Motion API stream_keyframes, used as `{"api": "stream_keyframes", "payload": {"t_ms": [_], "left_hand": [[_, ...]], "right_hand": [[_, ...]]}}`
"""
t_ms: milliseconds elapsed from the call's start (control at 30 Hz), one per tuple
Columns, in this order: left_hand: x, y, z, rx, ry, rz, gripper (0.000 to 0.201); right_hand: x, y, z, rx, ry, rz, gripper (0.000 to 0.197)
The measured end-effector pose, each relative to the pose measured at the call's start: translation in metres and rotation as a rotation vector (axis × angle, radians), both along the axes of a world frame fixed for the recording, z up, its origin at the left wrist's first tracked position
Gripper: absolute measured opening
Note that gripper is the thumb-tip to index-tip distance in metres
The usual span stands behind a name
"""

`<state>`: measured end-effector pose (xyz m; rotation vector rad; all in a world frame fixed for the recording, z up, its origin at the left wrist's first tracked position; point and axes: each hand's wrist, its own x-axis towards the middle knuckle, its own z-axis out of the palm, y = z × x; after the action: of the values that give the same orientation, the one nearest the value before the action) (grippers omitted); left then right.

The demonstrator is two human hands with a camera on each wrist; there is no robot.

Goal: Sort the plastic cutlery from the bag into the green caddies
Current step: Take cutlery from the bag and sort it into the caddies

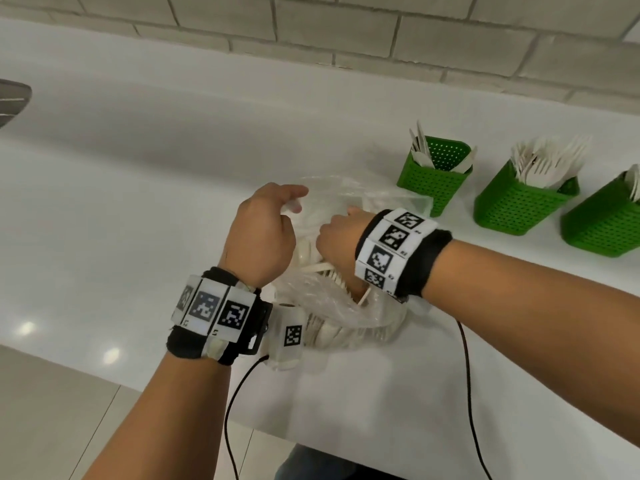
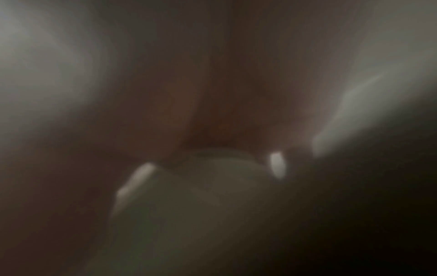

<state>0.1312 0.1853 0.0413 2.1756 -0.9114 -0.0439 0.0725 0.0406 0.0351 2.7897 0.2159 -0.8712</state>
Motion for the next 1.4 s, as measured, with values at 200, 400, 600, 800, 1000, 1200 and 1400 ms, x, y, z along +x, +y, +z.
{"api": "stream_keyframes", "payload": {"t_ms": [200,400,600,800,1000,1200,1400], "left_hand": [[-0.002,-0.004,0.007,0.021,0.014,-0.028,0.054],[-0.012,-0.008,0.006,0.113,0.022,-0.068,0.034],[0.01,0.008,0.016,0.138,0.076,-0.021,0.034],[0.008,0.009,0.013,0.205,0.113,-0.059,0.036],[0.006,0.015,0.024,0.269,0.127,-0.047,0.037],[-0.025,0.002,0.06,0.044,0.139,-0.124,0.081],[-0.038,-0.033,0.081,-0.401,0.438,-0.355,0.096]], "right_hand": [[0.003,0.01,0.027,-0.003,0.013,0.056,0.045],[-0.016,0.01,0.067,-0.043,-0.204,0.111,0.01],[-0.039,-0.01,0.094,-0.108,-0.328,-0.033,0.008],[-0.043,-0.027,0.115,-0.073,-0.393,-0.218,0.031],[-0.051,-0.061,0.117,0.415,-0.511,-0.502,0.025],[-0.059,-0.068,0.086,0.89,-0.69,-0.738,0.018],[-0.063,-0.049,0.079,1.333,-0.886,-0.73,0.019]]}}
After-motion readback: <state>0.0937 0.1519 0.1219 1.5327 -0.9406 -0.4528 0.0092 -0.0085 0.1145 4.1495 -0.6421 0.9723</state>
